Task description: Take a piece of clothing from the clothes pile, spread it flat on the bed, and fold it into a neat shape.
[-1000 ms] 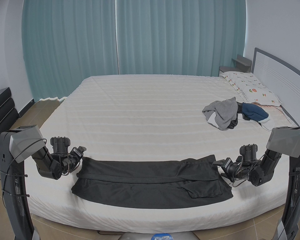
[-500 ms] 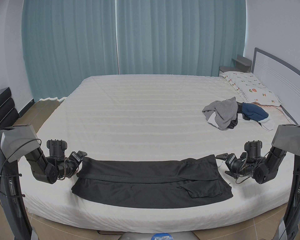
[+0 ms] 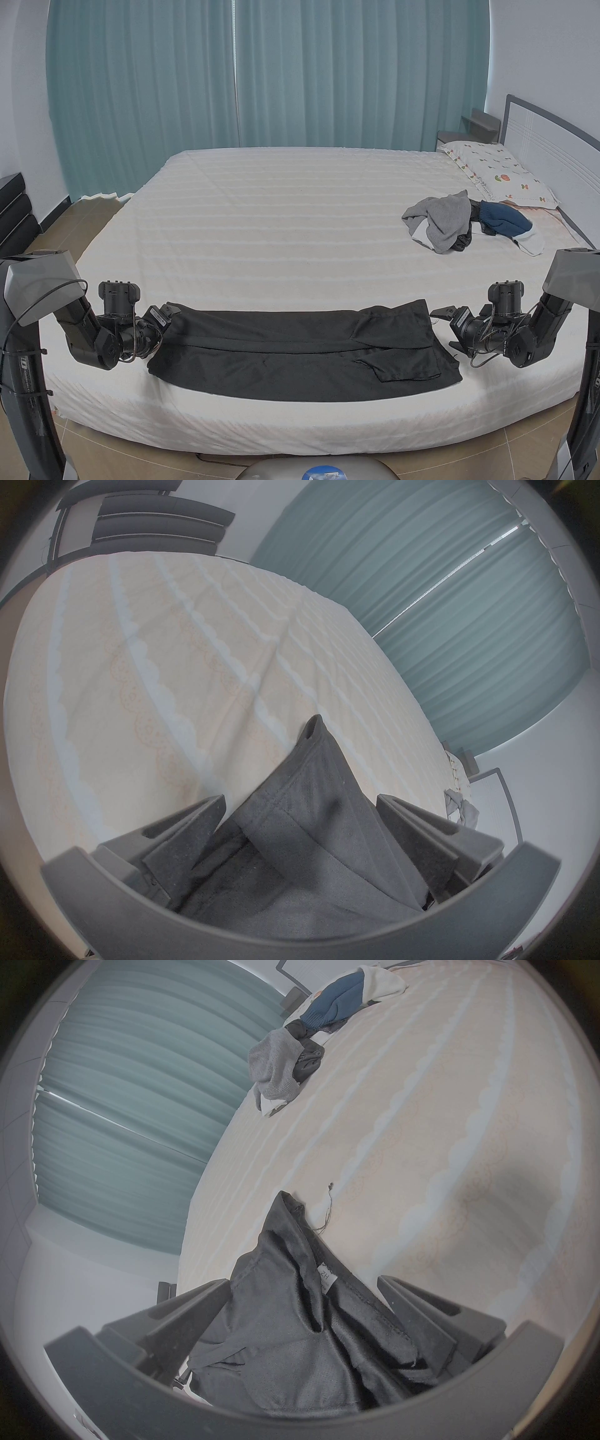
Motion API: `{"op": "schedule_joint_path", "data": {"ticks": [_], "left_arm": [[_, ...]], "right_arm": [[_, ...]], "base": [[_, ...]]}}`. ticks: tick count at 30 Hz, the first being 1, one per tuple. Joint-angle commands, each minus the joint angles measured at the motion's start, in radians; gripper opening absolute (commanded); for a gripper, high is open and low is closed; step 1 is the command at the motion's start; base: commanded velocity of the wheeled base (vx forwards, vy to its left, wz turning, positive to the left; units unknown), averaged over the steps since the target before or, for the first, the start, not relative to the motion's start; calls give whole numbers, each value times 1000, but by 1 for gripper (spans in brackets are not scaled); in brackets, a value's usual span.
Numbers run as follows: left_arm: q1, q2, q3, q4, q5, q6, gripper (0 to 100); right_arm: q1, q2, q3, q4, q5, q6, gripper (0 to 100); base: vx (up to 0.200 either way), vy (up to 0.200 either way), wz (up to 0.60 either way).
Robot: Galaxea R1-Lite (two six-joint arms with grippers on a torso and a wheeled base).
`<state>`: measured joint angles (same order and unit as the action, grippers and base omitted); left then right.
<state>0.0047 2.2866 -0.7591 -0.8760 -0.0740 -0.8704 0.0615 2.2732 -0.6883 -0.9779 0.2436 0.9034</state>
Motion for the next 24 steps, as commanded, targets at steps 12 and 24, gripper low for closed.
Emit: {"op": "schedule_joint_path", "data": {"ticks": [12, 24], "left_arm": [[3, 8, 14, 5, 16, 5, 0], [-2, 1, 27, 11, 42, 39, 0]], "right_arm": [[1, 2, 3, -1, 0, 0, 100], [1, 2, 4, -1, 0, 2, 100]], "base": [[0, 0, 0], [0, 0, 0]]}}
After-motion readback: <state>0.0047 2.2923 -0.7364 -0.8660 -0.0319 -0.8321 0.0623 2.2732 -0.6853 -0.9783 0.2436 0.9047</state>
